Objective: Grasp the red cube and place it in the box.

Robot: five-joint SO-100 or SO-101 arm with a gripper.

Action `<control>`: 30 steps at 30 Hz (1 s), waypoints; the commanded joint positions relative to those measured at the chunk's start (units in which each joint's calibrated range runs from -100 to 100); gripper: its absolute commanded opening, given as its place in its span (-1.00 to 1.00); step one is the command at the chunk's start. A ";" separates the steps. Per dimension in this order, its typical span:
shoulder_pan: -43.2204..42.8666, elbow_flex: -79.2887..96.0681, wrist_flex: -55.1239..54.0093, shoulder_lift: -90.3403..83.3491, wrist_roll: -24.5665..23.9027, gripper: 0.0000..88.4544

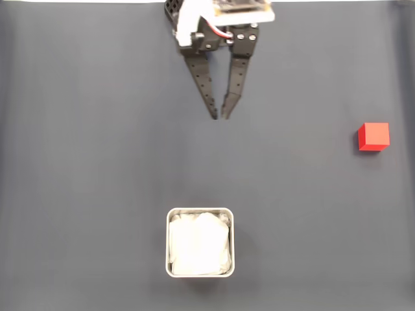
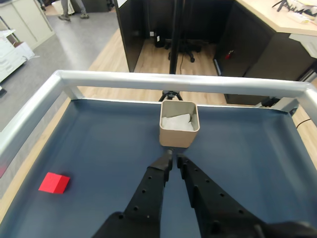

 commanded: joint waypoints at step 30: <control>-27.69 -6.34 -0.27 11.43 2.15 -1.00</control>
